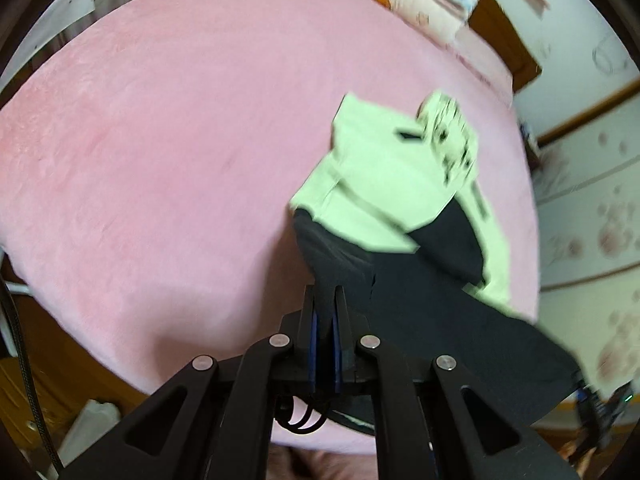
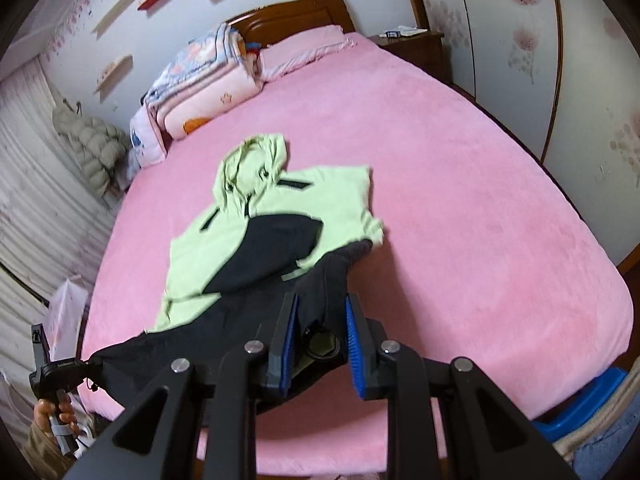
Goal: Fold large clothes
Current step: 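Grasp the black hem with both tools and lift it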
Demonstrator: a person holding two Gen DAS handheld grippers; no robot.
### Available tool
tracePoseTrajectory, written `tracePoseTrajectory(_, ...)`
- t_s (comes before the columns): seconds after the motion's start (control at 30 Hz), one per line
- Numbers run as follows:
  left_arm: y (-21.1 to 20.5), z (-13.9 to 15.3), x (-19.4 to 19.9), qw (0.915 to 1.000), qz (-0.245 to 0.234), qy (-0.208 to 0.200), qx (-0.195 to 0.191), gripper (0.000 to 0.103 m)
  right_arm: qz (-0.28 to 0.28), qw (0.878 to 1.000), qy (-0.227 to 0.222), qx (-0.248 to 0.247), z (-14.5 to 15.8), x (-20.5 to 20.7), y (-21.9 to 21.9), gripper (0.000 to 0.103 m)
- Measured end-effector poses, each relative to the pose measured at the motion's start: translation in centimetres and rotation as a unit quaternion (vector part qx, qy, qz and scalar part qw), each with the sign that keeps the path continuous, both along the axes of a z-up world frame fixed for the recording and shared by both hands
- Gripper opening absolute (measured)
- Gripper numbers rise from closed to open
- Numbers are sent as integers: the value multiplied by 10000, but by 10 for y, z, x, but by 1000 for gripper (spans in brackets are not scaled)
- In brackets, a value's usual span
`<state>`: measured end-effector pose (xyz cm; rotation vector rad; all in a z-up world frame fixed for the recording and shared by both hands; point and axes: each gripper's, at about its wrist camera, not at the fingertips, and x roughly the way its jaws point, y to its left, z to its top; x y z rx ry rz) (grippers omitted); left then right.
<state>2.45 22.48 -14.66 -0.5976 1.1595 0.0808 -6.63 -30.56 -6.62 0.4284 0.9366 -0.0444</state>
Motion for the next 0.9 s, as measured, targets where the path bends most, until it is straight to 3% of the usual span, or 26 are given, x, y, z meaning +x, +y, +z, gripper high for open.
tracePoseTrajectory(0.2, 10, 21, 62, 9978, 457, -196, -448, 3, -62, 9998, -95, 167, 13, 64, -11, 22)
tracePoseTrajectory(0.33, 5, 31, 128, 9976, 609, -157, -278, 3, -89, 9996, -18, 278, 9, 137, -32, 22)
tracePoseTrajectory(0.47, -2, 22, 207, 9969, 773, -91, 54, 5, -89, 9995, 73, 297, -5, 216, -46, 22)
tracePoseTrajectory(0.57, -1, 3, 260, 9945, 998, -116, 278, 19, -174, 9995, 271, 62, -28, 275, -52, 25)
tracePoseTrajectory(0.63, 0, -8, 284, 9922, 1174, -73, 415, 63, -368, 9985, 406, 12, -46, 309, -59, 30)
tracePoseTrajectory(0.67, 1, -16, 295, 9906, 1276, -59, 497, 70, -475, 9979, 430, -24, -56, 323, -62, 31)
tracePoseTrajectory(0.77, -2, -39, 314, 9873, 1363, -24, 811, 73, -531, 9973, 498, -48, -83, 351, -67, 35)
tracePoseTrajectory(0.9, -12, -86, 328, 9871, 814, 382, 1322, 73, -281, 9963, 804, -103, -124, 366, -65, 35)
